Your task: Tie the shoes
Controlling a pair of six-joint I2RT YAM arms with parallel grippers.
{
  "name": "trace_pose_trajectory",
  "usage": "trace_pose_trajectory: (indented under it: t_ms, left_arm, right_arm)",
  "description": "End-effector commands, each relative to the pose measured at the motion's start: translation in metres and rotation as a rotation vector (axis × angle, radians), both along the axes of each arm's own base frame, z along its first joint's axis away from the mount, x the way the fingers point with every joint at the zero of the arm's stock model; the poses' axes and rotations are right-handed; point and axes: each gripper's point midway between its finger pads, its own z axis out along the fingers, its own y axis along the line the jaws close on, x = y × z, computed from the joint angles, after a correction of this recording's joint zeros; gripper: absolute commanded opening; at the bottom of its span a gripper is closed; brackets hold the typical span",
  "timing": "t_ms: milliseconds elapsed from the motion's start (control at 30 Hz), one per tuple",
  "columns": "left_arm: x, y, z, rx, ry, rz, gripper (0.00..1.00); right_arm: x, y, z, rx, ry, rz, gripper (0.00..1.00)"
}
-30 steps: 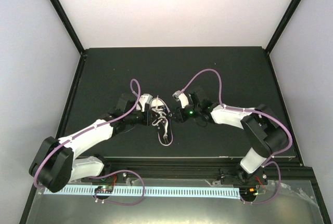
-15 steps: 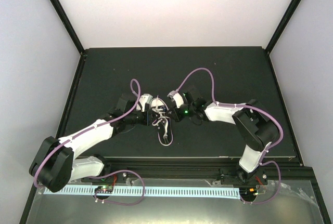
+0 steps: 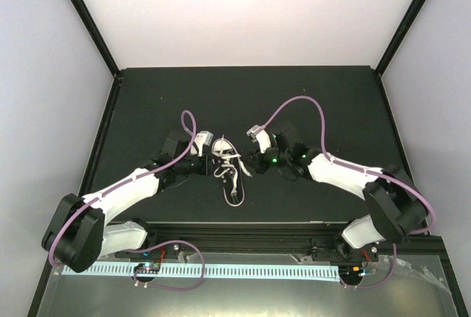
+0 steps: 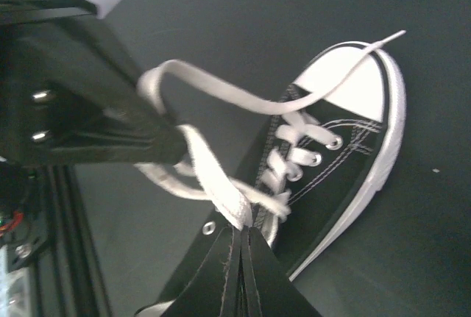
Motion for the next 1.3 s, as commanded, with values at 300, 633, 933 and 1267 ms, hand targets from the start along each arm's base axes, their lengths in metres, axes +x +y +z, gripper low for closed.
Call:
trace_pose_trajectory:
  t_ms: [300, 633, 933, 1267]
  left_arm:
    - [-0.001, -0.014, 0.026, -0.094, -0.078, -0.093, 0.02]
    - [-0.008, -0.009, 0.025, -0.067, -0.094, -0.108, 0.02]
    - [-0.006, -0.011, 0.026, -0.075, -0.09, -0.11, 0.02]
    - [-0.005, -0.01, 0.025, -0.074, -0.085, -0.104, 0.02]
  right_arm:
    - [-0.116, 0.063, -0.003, 0.033, 0.177, 0.217, 0.02]
    - [-0.064, 0.024, 0.01, -0.034, -0.009, -0.046, 0.4]
    - [-0.024, -0.012, 0.003, -0.037, -0.038, -0.129, 0.6]
    - [-0.025, 0.015, -0.016, 0.007, 0.0, -0.026, 0.44]
